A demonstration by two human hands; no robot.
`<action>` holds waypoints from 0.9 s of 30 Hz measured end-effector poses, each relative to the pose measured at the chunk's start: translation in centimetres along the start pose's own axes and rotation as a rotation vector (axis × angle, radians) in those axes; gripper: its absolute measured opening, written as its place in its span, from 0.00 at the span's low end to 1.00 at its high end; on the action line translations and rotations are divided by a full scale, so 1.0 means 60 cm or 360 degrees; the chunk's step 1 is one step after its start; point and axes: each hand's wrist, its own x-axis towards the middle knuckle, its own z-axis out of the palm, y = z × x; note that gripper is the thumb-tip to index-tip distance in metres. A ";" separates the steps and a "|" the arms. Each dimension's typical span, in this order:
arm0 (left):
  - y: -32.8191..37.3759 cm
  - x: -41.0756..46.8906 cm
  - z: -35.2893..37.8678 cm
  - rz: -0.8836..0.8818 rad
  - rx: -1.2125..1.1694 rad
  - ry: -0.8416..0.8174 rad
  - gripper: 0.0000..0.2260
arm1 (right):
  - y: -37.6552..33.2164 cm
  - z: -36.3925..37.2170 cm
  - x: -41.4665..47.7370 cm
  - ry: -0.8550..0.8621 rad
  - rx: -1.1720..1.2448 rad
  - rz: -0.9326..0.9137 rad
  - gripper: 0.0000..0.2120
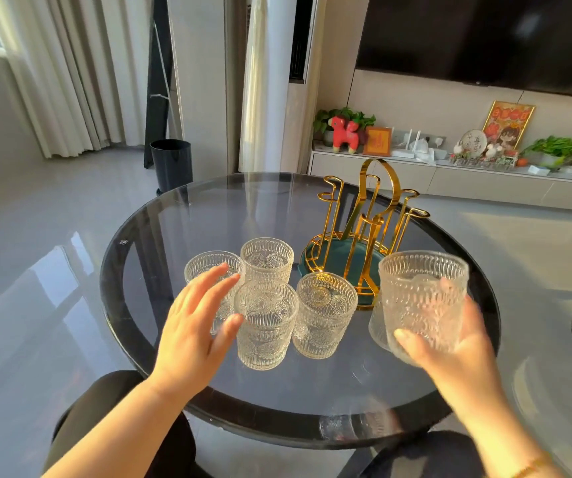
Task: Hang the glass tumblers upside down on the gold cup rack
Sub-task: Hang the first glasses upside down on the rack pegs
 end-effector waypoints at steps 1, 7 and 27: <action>-0.007 0.003 -0.005 0.0006 0.0005 0.0025 0.33 | -0.016 -0.009 0.011 -0.0070 -0.0045 0.0004 0.31; -0.088 0.026 -0.029 -0.0366 -0.0021 0.0259 0.21 | -0.106 -0.036 0.075 -0.0070 -0.0624 -0.0105 0.34; -0.239 0.080 0.021 -0.0582 0.0738 -0.0565 0.21 | -0.248 0.084 0.309 -0.0435 -0.1521 -0.0253 0.28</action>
